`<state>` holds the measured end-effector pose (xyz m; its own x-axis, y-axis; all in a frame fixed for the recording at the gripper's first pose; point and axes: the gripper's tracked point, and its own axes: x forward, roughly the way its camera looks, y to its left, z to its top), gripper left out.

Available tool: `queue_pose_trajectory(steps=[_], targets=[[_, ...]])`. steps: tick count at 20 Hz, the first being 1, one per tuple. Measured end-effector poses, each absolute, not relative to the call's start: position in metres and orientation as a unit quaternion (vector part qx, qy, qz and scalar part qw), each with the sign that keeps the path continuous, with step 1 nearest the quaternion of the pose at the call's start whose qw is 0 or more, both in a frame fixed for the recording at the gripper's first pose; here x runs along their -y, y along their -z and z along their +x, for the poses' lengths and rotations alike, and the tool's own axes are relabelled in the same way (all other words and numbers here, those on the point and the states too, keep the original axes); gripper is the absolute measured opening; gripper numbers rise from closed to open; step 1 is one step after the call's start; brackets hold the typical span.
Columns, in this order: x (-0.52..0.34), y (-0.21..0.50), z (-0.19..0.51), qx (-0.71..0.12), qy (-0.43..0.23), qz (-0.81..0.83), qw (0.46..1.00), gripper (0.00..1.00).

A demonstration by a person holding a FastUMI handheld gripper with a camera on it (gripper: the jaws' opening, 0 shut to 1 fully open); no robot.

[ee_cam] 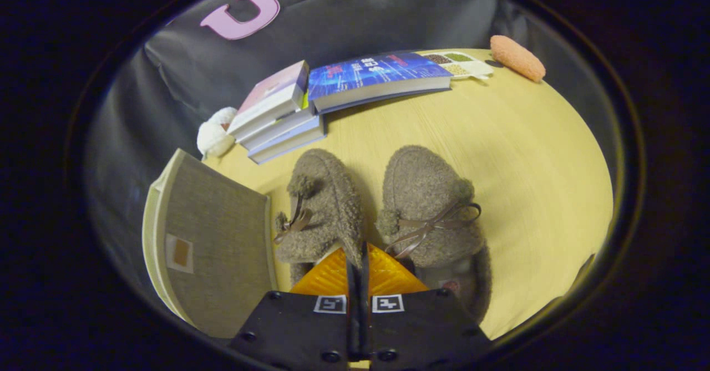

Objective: Open the storage box then place both shoes into the box .Put the left shoe in first, then the right shoe, with the right side of both shoes facing outward in a uniform manner.

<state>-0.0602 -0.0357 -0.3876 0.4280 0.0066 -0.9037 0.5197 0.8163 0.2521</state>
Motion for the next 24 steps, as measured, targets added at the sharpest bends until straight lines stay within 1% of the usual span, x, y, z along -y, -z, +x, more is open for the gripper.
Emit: queue_pose_trajectory(steps=[4,8,11,15,19,24], targets=[[0.021,0.347,-0.040,-0.477,0.157,0.309,0.808,0.03],[-0.002,0.284,-0.003,-0.427,0.133,0.330,0.831,0.03],[-0.032,0.238,0.032,-0.391,0.093,0.337,0.851,0.03],[-0.105,0.198,0.050,-0.387,0.025,0.348,0.853,0.03],[-0.159,0.233,0.034,-0.436,-0.007,0.327,0.838,0.03],[-0.196,0.288,0.002,-0.505,0.001,0.296,0.811,0.04]])
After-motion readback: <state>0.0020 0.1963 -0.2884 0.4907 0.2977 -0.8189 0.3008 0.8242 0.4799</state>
